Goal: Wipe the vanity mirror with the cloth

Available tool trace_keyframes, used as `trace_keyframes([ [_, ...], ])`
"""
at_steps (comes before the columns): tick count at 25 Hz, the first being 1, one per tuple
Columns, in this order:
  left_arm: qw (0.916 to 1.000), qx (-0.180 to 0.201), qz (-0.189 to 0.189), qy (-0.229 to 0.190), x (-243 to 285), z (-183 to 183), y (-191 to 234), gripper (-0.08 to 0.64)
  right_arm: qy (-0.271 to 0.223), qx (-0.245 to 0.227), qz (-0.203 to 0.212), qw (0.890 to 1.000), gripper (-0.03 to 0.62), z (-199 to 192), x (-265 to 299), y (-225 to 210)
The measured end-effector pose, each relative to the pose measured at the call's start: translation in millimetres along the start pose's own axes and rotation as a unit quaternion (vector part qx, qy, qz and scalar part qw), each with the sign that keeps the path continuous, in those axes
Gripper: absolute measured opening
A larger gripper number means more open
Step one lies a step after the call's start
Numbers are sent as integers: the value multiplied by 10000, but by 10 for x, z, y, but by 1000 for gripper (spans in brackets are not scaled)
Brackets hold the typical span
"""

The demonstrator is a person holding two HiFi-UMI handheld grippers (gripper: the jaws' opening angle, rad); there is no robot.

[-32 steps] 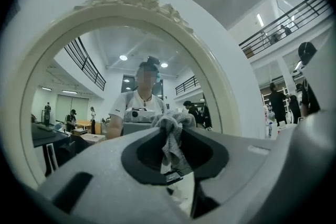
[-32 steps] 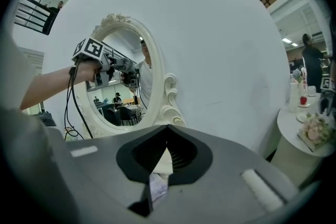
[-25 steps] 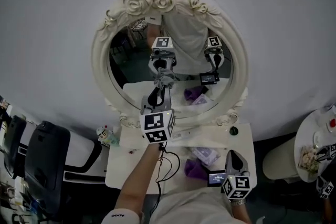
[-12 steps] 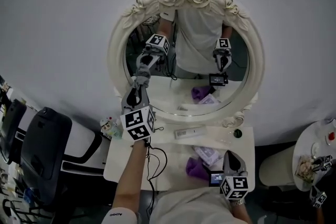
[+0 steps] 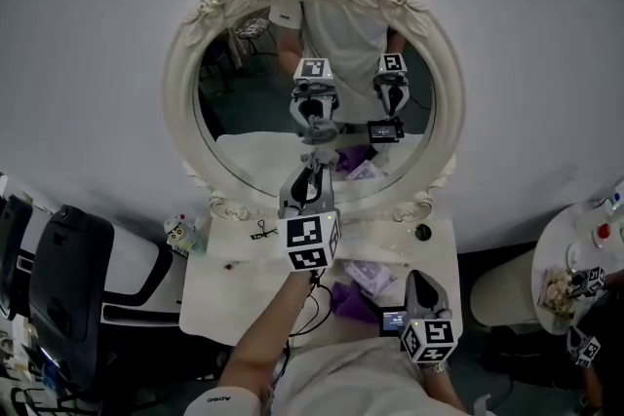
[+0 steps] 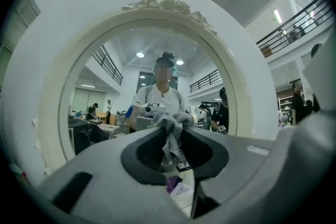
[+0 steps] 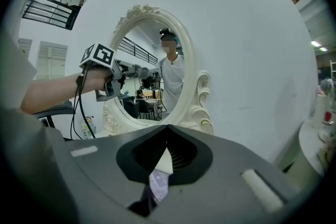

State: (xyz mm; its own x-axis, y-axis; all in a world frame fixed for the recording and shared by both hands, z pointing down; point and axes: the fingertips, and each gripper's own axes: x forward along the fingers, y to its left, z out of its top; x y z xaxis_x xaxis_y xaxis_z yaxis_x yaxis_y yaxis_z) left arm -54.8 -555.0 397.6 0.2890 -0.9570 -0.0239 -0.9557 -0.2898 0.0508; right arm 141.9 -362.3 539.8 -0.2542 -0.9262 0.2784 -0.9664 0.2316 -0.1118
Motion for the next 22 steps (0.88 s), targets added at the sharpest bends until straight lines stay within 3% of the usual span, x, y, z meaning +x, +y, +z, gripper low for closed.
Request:
trace_keyframes([
  [6, 9966, -43, -809, 139, 286, -158, -1034, 78, -63, 277, -464, 9985, 8, -57, -177, -325],
  [11, 9947, 185, -983, 218, 453, -360, -1459, 80, -149, 445, -825, 9955, 8, -68, -288, -569],
  [16, 9967, 358, -708, 160, 471, -387, -1121, 80, -79, 582, -929, 9939, 8, -158, -297, -654],
  [22, 9988, 482, -37, 61, 273, -257, -274, 80, 4, 442, -583, 9973, 8, -156, -101, -474],
])
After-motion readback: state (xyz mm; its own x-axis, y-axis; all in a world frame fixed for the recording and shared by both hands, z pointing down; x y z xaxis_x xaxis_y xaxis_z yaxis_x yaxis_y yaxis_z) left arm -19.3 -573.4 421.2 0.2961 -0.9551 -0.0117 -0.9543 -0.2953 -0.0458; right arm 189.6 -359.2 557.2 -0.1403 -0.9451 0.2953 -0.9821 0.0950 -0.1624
